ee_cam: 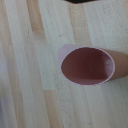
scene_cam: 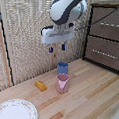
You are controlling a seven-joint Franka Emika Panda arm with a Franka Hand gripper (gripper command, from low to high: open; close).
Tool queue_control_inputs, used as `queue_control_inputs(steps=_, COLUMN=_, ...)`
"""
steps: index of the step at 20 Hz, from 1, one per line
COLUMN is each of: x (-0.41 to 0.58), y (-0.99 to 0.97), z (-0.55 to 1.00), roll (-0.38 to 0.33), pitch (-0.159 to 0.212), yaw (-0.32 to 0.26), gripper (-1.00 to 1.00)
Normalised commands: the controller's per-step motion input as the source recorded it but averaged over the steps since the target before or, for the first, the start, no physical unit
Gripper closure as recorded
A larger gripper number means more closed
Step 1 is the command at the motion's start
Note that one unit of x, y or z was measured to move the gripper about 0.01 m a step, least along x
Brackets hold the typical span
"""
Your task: Caressingly guide your clamp towards the toast. Compassionately possess the toast with your clamp. Gradually tag the toast up from the worktable. Complaisantly, cruise the held-toasty-pillow to your white crockery. Last but notably, liberate the toast onto the shiny white tableware.
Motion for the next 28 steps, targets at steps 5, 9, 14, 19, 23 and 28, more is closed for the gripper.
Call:
queue_control_inputs(steps=5, x=0.347, y=0.57, z=-0.18, roll=-0.072, pitch=0.044, yaw=-0.007, gripper=-1.00)
queue_control_inputs(steps=9, x=0.394, y=0.57, z=-0.21, roll=-0.080, pitch=0.043, yaw=0.000, gripper=-1.00)
queue_control_inputs(steps=14, x=0.398, y=0.57, z=-0.22, roll=-0.091, pitch=0.038, yaw=0.000, gripper=-1.00)
queue_control_inputs(steps=19, x=0.394, y=0.54, z=-0.31, roll=-0.127, pitch=0.037, yaw=0.045, gripper=-1.00)
queue_control_inputs(steps=23, x=0.384, y=0.37, z=-0.38, roll=-0.149, pitch=0.035, yaw=0.169, gripper=-1.00)
queue_control_inputs(steps=28, x=0.370, y=0.19, z=-0.37, roll=-0.141, pitch=0.046, yaw=0.217, gripper=-1.00)
